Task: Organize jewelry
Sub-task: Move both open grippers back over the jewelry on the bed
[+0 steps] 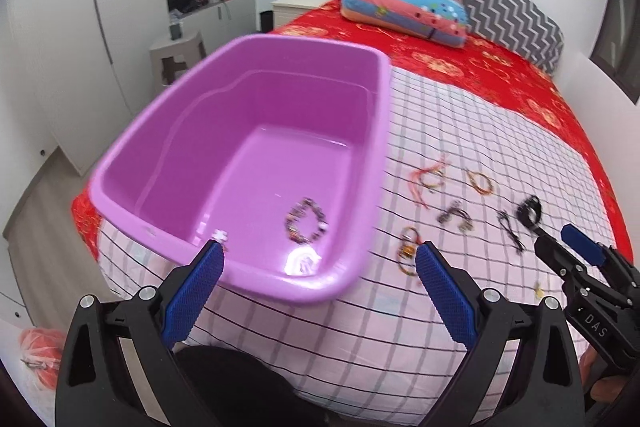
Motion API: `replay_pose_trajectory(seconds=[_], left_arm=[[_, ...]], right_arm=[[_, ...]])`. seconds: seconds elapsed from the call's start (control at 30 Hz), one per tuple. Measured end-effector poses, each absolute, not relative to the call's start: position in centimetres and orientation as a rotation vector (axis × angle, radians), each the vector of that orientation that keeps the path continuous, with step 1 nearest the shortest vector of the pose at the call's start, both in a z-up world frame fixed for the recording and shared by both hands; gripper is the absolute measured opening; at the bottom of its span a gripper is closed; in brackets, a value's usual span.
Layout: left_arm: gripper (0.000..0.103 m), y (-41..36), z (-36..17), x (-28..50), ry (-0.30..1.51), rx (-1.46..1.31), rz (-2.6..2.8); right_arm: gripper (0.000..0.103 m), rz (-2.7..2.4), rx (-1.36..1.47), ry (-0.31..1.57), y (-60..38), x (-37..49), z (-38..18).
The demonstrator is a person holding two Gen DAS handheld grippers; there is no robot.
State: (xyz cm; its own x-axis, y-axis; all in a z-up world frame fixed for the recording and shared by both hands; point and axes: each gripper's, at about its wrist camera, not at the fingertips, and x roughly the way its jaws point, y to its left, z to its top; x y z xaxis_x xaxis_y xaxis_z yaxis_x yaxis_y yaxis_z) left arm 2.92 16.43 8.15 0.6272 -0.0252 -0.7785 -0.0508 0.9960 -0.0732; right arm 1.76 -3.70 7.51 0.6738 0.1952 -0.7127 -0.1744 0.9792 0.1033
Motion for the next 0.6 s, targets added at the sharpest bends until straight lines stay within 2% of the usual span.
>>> replay_pose_trajectory(seconds=[0.6], left_arm=[[0.095,3.4,4.6,-1.2,0.901,-0.069,-0.077]], right_arm=[[0.058,-0.013,0.069,0.844,-18.5,-5.6,2.0]])
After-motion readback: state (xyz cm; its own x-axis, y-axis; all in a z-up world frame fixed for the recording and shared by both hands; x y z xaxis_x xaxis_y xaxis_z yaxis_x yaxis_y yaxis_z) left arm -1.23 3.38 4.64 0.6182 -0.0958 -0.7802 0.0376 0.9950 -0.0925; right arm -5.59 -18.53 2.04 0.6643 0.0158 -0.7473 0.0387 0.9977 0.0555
